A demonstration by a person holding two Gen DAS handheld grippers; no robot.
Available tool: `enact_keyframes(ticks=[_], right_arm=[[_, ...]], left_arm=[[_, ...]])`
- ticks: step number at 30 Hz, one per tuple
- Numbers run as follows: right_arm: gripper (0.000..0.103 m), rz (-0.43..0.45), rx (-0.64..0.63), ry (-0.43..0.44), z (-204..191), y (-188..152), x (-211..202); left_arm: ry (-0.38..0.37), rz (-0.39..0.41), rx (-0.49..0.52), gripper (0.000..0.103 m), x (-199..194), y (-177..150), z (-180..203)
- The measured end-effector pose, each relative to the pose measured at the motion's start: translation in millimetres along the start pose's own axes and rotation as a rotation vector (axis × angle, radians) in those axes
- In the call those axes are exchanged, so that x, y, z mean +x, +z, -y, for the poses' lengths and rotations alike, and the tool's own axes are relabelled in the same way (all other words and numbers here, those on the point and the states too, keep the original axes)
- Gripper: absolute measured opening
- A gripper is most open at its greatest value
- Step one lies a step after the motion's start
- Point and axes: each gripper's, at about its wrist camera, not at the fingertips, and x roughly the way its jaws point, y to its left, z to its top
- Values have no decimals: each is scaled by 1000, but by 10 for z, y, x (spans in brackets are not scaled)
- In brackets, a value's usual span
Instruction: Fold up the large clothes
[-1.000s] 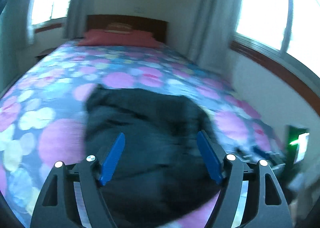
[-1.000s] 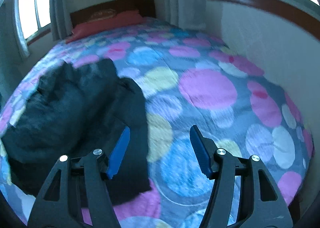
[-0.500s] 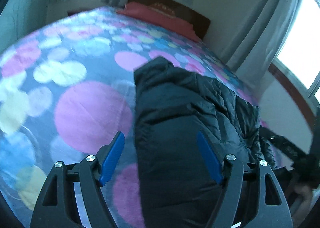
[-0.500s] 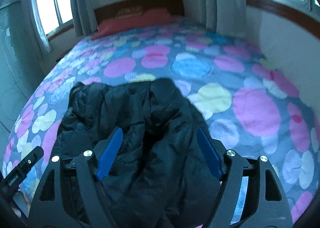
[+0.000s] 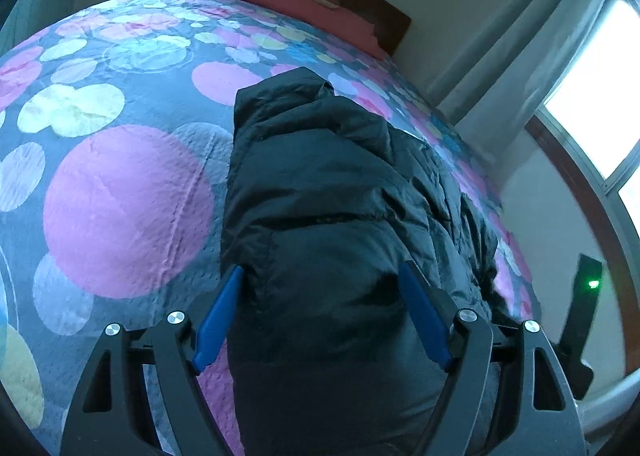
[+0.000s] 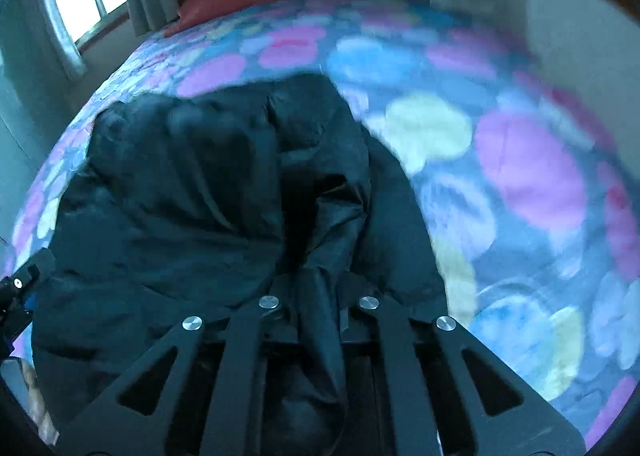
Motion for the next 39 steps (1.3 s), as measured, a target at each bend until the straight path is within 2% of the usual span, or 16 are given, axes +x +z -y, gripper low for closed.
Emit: enact_keyframes(ticks=[8,12,21,23,25,27,28,29,33,36,39], right_arm=[[7,9,-18,-16,54,-136,234],[7,30,0,-13,88,-203,283],[8,55,5,-12,61,-251,165],[13,47,6,-9,69,-252,73],[22,46,13,-22,91,-228,-39],[33,69,18,-51,102,-198,-201],[35,98,13,-87,96,-170,-350],[37,120,13,-104,86,-140,-444],[37,230,2,-127,-88,96,-801],[37,248,-27,-89,-299,295,-786],[36,232,-57,-70,-471,437,-591]], left_arm=[[131,1,163,79,327,-56,256],[142,1,189,79,463,-104,251],[110,10,167,79,370,-80,171],[103,5,156,79,313,-62,156],[96,-2,123,79,219,-45,122],[89,3,84,79,104,-11,87],[86,27,72,79,15,21,76],[94,53,70,79,-65,59,78],[161,127,60,79,-227,253,132],[215,148,34,79,-204,393,188],[224,136,16,79,-105,468,222]])
